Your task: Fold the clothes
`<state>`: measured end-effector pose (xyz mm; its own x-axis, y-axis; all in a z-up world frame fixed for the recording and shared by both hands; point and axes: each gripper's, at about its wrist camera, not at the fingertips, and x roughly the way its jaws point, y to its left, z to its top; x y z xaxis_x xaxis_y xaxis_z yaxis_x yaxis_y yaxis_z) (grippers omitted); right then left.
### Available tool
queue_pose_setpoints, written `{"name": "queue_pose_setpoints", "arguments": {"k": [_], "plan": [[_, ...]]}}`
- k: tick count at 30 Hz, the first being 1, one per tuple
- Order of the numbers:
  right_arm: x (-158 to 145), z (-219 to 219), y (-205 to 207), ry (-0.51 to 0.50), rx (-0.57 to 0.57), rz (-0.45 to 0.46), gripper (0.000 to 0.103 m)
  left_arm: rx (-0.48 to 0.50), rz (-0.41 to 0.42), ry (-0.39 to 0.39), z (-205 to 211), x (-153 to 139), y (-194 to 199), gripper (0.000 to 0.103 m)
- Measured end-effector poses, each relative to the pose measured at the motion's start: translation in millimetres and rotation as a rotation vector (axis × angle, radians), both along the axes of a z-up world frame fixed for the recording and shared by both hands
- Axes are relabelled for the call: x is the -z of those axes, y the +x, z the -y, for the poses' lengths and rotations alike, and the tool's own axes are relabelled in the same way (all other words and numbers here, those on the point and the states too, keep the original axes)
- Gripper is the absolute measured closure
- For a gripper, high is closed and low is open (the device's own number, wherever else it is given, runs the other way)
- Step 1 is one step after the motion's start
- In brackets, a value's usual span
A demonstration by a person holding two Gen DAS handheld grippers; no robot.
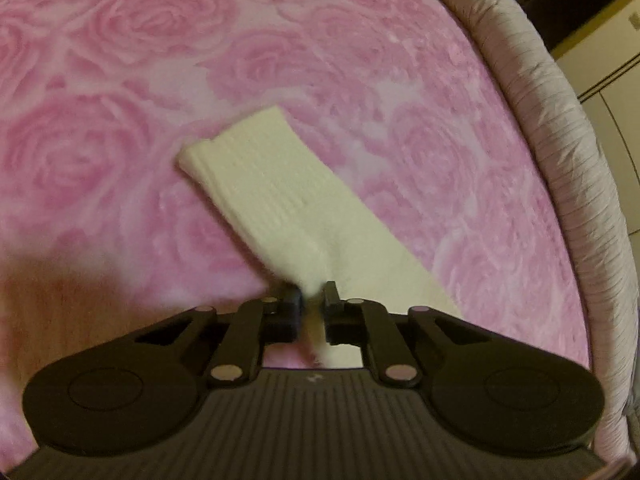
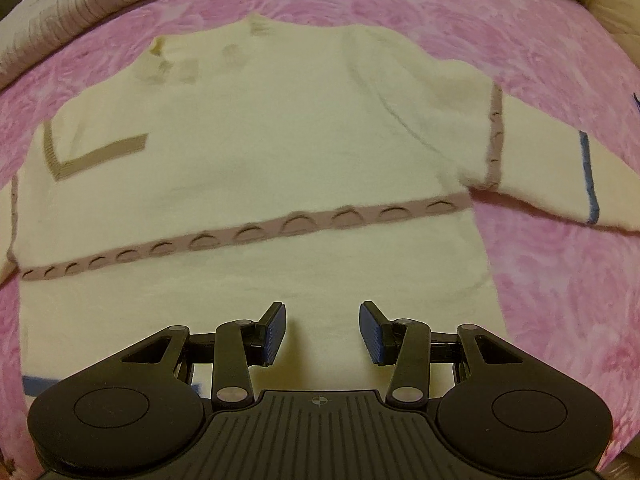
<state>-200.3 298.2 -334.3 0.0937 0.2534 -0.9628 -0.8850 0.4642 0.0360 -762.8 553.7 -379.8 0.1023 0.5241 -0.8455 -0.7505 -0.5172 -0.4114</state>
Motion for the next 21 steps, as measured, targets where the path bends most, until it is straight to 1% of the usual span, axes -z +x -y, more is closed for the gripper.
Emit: {"name": "queue_pose_setpoints", "arguments": {"k": [2,4,5,7,9,12,13,15,18,21], "plan": [[-3.3,4.8,11.3,0.011,0.003,0.011,0.058,-0.007,-0.018,0.039,7.5,-11.3,5.3,0.097],[-7.7,11.3,25.0,0.019,0.01,0.027,0.058,0.062,-0.088,0.122,17.0,-37.1,27.6,0.098],[-9.5,14.8,32.8,0.019,0.019,0.035,0.058,0.131,-0.13,0.176,23.4,-55.2,46.9,0.098],[-12.7,23.3,49.5,0.019,0.046,0.045,0.058,0.286,-0.16,0.267,38.2,-86.4,87.8,0.099],[-15.9,33.2,65.6,0.021,0.077,0.049,0.058,0.498,-0.165,0.373,64.2,-118.2,144.7,0.099],[-20.8,45.2,85.8,0.028,0.104,0.056,0.058,0.862,-0.139,0.443,110.4,-136.6,239.3,0.096],[-22.2,48.1,91.0,0.03,0.106,0.059,0.058,0.939,-0.114,0.42,125.7,-130.4,263.4,0.091],[-25.1,52.0,99.1,0.036,0.112,0.056,0.058,1.09,-0.064,0.371,156.0,-117.9,311.5,0.09],[-28.7,58.0,109.4,0.051,0.117,0.043,0.058,1.135,-0.021,0.238,181.5,-93.4,336.9,0.09],[-29.2,62.1,116.2,0.07,0.109,0.022,0.058,1.066,-0.041,0.137,189.1,-77.5,326.6,0.09]]}}
